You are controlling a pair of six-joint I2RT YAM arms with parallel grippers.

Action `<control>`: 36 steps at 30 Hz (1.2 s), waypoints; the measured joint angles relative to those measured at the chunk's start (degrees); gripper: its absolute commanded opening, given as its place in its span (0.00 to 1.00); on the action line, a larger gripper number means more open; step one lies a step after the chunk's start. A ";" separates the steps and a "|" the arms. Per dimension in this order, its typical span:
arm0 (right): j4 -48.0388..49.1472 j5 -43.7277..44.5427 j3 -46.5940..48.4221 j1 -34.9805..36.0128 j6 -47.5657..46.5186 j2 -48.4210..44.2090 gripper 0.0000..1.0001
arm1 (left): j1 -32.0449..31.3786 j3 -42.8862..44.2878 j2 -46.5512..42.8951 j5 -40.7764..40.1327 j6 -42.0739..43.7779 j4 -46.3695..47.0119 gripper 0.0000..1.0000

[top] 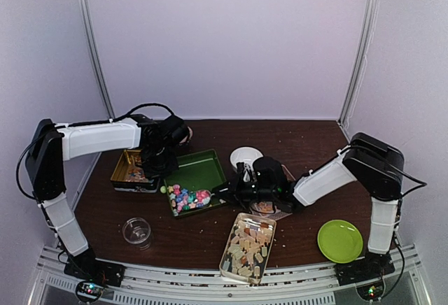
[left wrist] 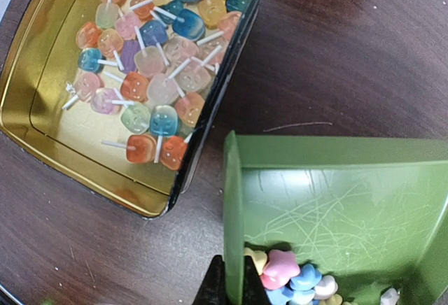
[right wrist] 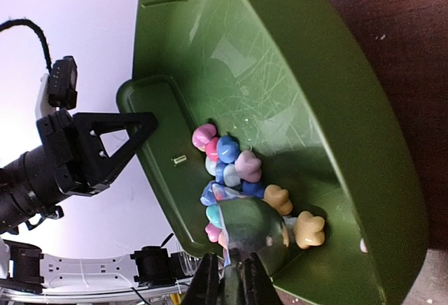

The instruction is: Pack the candies

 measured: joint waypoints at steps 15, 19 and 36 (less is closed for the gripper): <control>16.70 0.04 -4.74 -2.19 5.53 0.00 0.00 | 1.46 0.35 1.11 1.77 0.07 0.22 0.00; 19.12 0.09 -5.38 -2.95 5.84 -0.02 0.00 | 2.45 0.42 1.70 2.82 0.22 0.31 0.00; 21.94 0.26 -10.34 -4.04 5.16 -3.17 0.00 | 7.15 7.17 10.56 9.73 6.29 -0.98 0.15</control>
